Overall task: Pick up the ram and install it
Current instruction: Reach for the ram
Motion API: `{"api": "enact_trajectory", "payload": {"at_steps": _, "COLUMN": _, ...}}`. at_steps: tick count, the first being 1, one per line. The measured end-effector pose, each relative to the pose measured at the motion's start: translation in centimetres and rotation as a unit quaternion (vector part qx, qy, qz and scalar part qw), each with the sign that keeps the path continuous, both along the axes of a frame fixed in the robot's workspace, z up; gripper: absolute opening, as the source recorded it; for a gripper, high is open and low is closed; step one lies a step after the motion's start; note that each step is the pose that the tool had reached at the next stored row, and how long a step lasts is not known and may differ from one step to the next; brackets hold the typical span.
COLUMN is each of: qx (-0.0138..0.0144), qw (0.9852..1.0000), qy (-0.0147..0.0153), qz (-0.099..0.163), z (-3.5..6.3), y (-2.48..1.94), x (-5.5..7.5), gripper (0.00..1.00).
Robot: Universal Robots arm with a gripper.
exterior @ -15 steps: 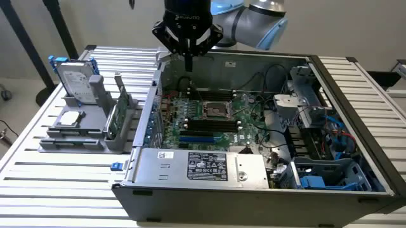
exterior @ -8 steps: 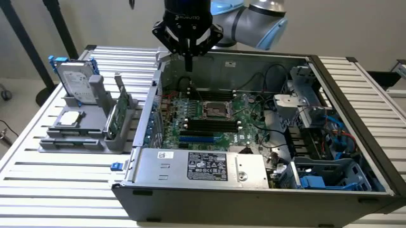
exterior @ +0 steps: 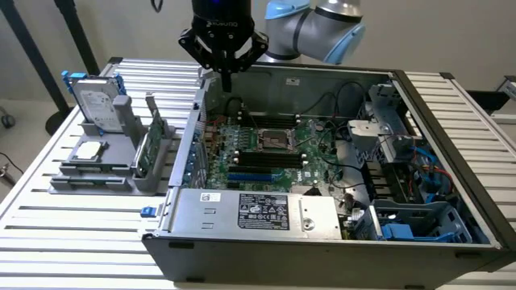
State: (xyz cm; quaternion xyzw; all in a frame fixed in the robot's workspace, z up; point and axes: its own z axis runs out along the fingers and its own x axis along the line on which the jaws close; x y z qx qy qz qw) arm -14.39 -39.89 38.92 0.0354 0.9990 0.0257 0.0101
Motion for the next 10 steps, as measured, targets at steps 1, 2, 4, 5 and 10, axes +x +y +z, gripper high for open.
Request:
{"api": "enact_trajectory", "payload": {"at_steps": 1, "qx": 0.0000, "qw": 1.0000, "qy": 0.0000, "qz": 0.000, "z": -0.10, "y": 0.00, "x": -0.4, "gripper": 0.11}}
{"api": "enact_trajectory", "payload": {"at_steps": 2, "qx": 0.0000, "qw": 1.0000, "qy": 0.0000, "qz": 0.000, "z": -0.21, "y": 0.01, "x": -0.9, "gripper": 0.11}}
{"api": "enact_trajectory", "payload": {"at_steps": 4, "qx": -0.0001, "qw": 1.0000, "qy": 0.0000, "qz": 0.000, "z": -0.42, "y": 0.00, "x": -1.8, "gripper": 0.11}}
{"api": "enact_trajectory", "payload": {"at_steps": 5, "qx": -0.0001, "qw": 1.0000, "qy": 0.0001, "qz": 0.000, "z": -0.52, "y": 0.00, "x": -2.3, "gripper": 0.11}}
{"api": "enact_trajectory", "payload": {"at_steps": 10, "qx": -0.0003, "qw": 1.0000, "qy": 0.0000, "qz": 0.000, "z": -1.03, "y": 0.00, "x": -4.6, "gripper": 0.11}}
